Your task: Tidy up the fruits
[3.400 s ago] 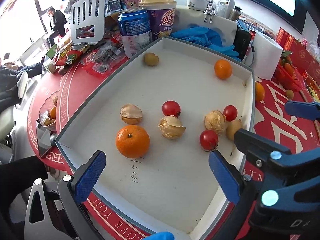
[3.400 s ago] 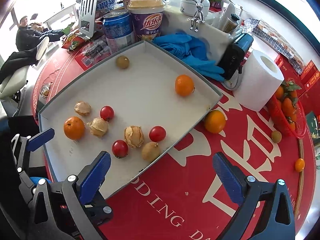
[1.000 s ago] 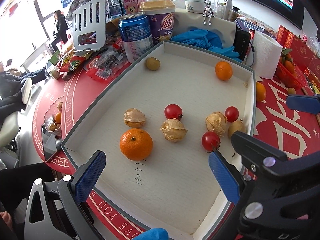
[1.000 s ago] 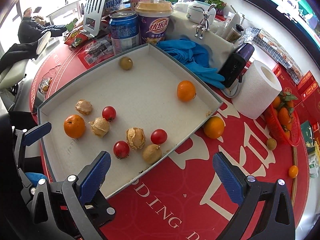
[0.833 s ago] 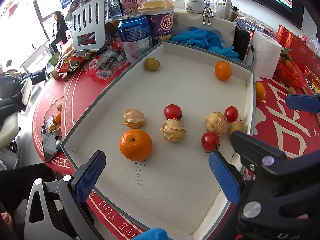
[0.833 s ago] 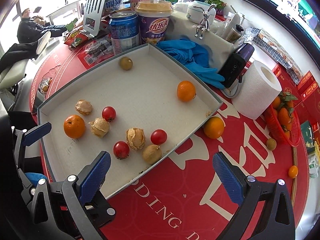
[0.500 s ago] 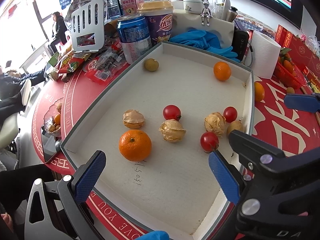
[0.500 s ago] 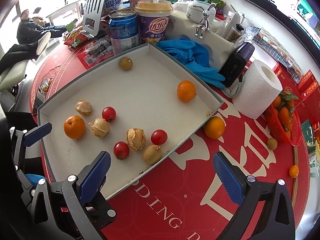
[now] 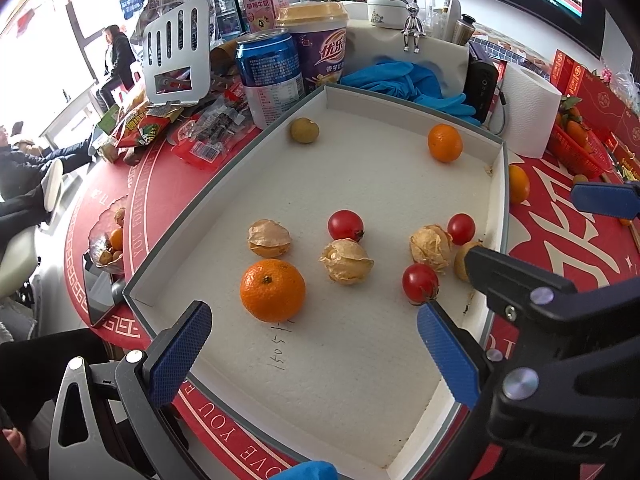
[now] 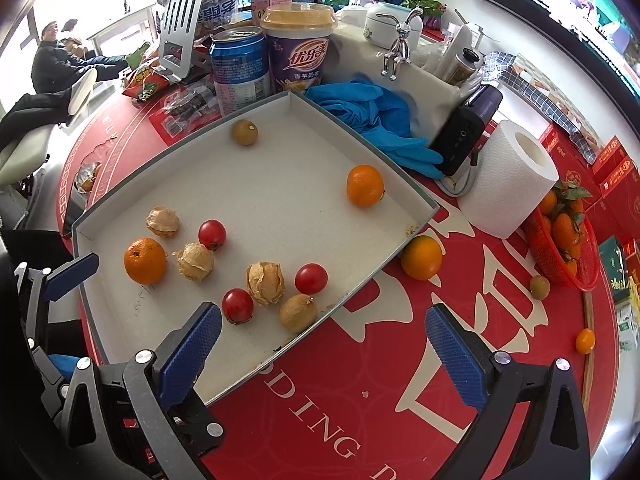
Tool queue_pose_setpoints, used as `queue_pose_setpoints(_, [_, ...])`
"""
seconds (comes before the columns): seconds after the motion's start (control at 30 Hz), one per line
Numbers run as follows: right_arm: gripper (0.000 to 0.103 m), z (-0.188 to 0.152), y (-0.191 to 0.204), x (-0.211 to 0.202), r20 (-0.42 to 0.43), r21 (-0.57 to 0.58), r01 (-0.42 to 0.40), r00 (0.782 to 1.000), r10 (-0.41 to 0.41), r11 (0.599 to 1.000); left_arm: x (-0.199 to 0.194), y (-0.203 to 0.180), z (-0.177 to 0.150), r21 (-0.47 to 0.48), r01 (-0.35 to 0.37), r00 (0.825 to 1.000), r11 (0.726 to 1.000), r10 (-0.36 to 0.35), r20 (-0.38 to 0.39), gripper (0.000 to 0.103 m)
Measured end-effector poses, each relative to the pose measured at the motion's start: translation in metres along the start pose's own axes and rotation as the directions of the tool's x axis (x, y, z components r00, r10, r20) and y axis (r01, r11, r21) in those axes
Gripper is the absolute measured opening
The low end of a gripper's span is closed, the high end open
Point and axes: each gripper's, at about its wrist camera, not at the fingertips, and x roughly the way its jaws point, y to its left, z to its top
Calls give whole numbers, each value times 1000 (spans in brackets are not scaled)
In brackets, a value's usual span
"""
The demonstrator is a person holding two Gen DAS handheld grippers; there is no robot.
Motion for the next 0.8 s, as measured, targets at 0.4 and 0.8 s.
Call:
queue_pose_setpoints(0.4, [103, 0, 2, -1, 2, -5, 1, 1000, -1, 1000, -1, 0, 0, -4, 1, 1000, 1000, -1, 3, 103])
queue_pose_setpoints(0.8, [102, 1, 0, 0, 1, 3, 3, 1000, -3, 1000, -1, 3, -2, -16, 13, 1000, 1000, -13, 9, 103])
